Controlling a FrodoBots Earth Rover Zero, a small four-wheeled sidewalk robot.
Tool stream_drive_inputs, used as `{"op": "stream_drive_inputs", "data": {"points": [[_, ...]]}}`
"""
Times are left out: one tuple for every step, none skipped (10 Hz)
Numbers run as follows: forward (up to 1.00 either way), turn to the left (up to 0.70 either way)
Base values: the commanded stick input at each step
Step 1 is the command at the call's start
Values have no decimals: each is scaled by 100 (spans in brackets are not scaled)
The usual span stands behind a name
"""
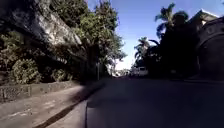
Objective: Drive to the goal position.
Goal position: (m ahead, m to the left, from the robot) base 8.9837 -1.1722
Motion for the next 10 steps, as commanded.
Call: {"op": "stream_drive_inputs", "data": {"points": [[100,0],[100,0],[100,0],[100,0],[100,0],[100,0],[100,0],[100,0],[100,0],[100,0]]}}
